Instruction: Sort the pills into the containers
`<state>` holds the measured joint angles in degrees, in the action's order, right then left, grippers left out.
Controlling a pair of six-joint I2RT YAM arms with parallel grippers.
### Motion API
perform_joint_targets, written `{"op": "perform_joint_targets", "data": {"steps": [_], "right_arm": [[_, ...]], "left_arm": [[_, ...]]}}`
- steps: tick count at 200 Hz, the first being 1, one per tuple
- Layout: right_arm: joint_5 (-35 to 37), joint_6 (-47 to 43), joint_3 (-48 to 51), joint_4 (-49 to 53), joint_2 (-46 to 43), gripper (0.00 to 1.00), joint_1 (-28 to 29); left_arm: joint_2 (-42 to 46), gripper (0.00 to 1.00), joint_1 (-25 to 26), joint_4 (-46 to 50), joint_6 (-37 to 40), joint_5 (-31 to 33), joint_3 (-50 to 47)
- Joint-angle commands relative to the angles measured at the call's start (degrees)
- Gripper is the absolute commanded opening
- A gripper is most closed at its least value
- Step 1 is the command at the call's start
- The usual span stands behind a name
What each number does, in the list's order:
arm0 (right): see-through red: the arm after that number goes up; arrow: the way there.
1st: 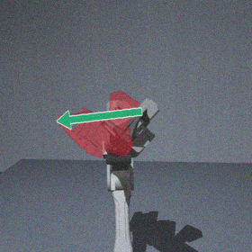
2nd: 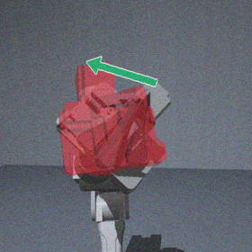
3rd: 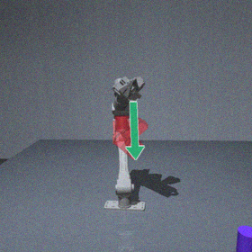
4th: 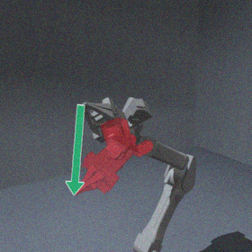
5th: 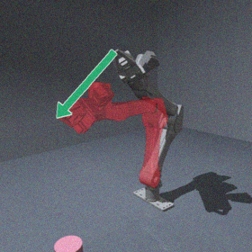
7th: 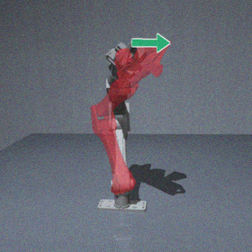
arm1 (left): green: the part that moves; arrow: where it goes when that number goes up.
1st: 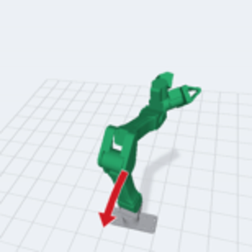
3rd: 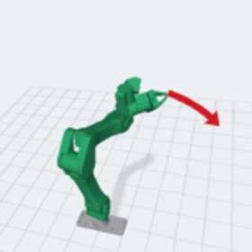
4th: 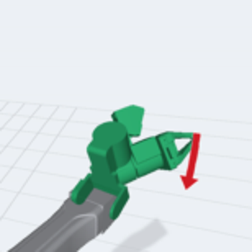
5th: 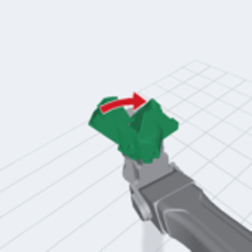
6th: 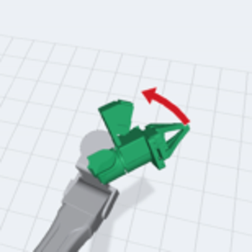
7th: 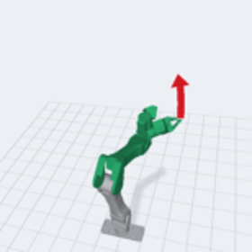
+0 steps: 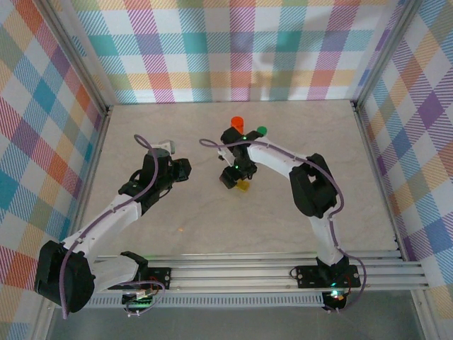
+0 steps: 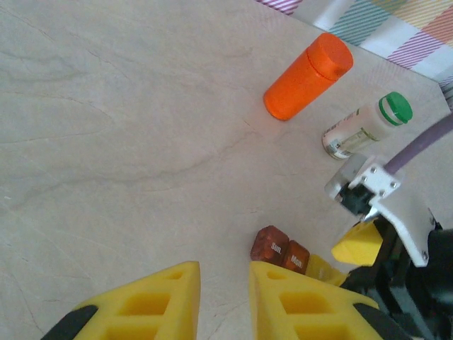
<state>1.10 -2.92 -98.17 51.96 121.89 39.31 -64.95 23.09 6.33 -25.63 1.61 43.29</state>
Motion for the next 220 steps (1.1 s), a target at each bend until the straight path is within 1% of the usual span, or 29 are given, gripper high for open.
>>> {"op": "perform_joint_targets", "data": {"steps": [1, 20, 74, 97, 126, 145, 148, 155, 169, 175, 183, 189, 194, 201, 205, 211, 220], "right_arm": [[3.3, -3.3, 2.6, 1.2, -1.6, 0.70, 0.3], [5.1, -4.5, 4.6, -0.4, -2.1, 0.71, 0.3], [11.4, -5.7, 3.4, -1.9, -1.4, 0.72, -1.8], [10.3, -5.7, 2.2, -1.6, -1.9, 0.72, -3.6], [7.4, -5.0, 2.5, -1.8, -3.3, 0.73, -3.7], [3.7, -3.2, 6.2, -4.2, -7.7, 0.73, -4.3], [3.0, -1.3, 7.1, -4.9, -8.7, 0.73, -4.4], [1.3, 0.1, 9.3, -6.4, -11.1, 0.73, -4.6], [0.9, 2.5, 14.5, -10.7, -16.8, 0.73, -4.8], [2.0, 3.8, 17.3, -13.1, -19.7, 0.73, -5.1], [3.7, 5.2, 21.7, -17.2, -23.7, 0.74, -6.0], [5.0, 6.4, 25.1, -20.9, -27.5, 0.75, -7.1], [6.4, 7.3, 28.7, -24.0, -30.3, 0.75, -8.2], [9.0, 8.3, 33.3, -29.2, -34.5, 0.76, -9.8], [10.7, 8.7, 35.8, -32.0, -37.3, 0.77, -10.7], [13.4, 8.8, 39.8, -36.4, -41.0, 0.79, -12.0], [17.7, 8.7, 45.9, -43.7, -46.0, 0.88, -13.8]], "left_arm": [[1.5, 0.25, -0.5, 1.6, 1.3, 1.6, -1.0], [2.3, 0.25, -0.5, 1.8, 1.6, 2.6, -1.3], [3.7, 0.25, -0.6, 2.5, 1.8, 3.9, -1.6], [4.1, 0.26, -0.6, 2.8, 2.1, 4.2, -1.7], [4.2, 0.26, -0.6, 2.5, 2.1, 4.5, -2.0], [4.6, 0.26, -0.6, 2.4, 2.6, 5.3, -2.4], [4.7, 0.26, -0.6, 2.3, 2.7, 5.3, -2.4], [5.1, 0.26, -0.6, 2.2, 3.1, 5.7, -2.7], [6.2, 0.26, -0.6, 2.5, 3.9, 7.3, -3.2], [6.9, 0.29, -0.6, 2.5, 4.4, 8.3, -3.6], [8.4, 0.36, -0.6, 2.1, 4.8, 10.6, -4.6], [9.6, 0.44, -0.6, 1.4, 5.1, 13.3, -5.6], [10.6, 0.54, -0.6, 0.8, 5.4, 15.8, -6.6], [12.1, 0.62, -0.6, -0.4, 5.8, 19.9, -8.2], [13.0, 0.65, -0.6, -1.3, 6.2, 21.9, -9.3], [14.1, 0.69, -0.6, -2.9, 6.4, 26.8, -11.1], [16.2, 0.73, -0.7, -6.9, 7.6, 32.6, -14.4]]}}
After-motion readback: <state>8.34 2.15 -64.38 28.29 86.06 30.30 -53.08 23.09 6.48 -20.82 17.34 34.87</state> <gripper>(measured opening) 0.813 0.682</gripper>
